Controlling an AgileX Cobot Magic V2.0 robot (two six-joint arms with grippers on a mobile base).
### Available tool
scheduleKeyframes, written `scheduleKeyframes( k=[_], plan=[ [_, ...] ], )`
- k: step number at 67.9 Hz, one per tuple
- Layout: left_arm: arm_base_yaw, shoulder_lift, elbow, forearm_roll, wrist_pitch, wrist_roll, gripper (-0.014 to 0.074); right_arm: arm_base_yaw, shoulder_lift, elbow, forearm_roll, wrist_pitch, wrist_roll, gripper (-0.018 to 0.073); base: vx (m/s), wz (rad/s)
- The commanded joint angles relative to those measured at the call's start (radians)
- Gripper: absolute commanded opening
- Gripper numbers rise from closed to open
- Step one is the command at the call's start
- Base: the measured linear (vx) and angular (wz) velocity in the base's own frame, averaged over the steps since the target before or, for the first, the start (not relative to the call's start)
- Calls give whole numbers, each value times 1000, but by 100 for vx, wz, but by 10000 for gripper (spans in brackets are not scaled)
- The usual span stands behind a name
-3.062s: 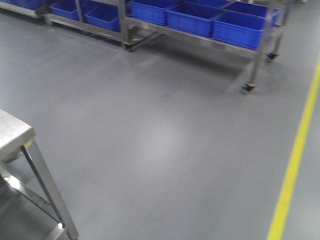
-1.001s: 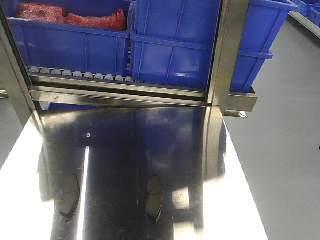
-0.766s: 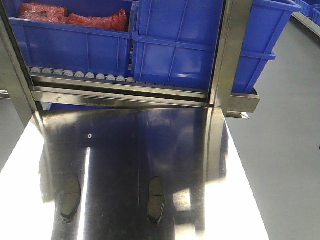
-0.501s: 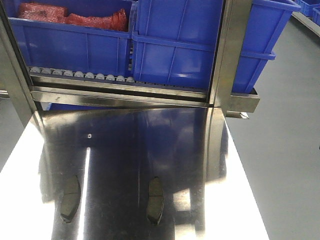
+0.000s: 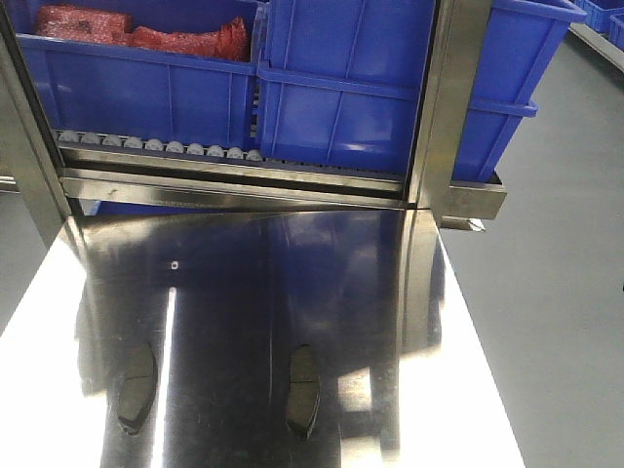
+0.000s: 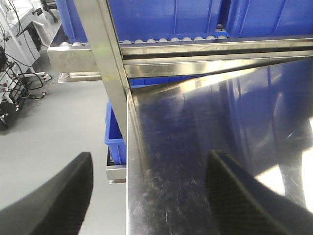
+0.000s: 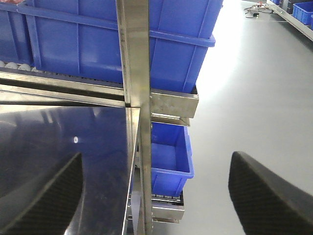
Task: Move and align brake pads A on conveyor
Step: 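Lower the open left gripper over the nearer brake pad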
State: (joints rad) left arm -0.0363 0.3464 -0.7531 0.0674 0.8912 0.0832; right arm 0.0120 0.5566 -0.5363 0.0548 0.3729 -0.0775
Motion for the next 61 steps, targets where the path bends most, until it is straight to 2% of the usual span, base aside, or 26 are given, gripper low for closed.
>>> scheduleKeyframes(
  k=[1,20,29,35,41,56,61],
  plan=[
    [-4,12,-26,0,-62,0,460,0,6,-27,-5,-68,-4,592,0,0],
    [-4,12,-26,-3,-87,-8,460,0,6,-27,-5,-68,-4,592,0,0],
    [-4,73,-29,-10,-85,-83,460,0,6,-27,-5,-68,-4,592,0,0],
    [-4,174,-29,-25,-91,-170,460,0,6,-27,-5,-68,-4,592,0,0],
    [-4,303,-41,-79,-93,-224,460,0,6,-27,-5,-68,-4,592,0,0],
    [-5,639,-170,-174,-39,-226,460,0,6,-27,-5,-68,-4,592,0,0],
    [-27,741,-225,-183,6,-234,460,0,6,-27,-5,-68,-4,592,0,0]
  ],
)
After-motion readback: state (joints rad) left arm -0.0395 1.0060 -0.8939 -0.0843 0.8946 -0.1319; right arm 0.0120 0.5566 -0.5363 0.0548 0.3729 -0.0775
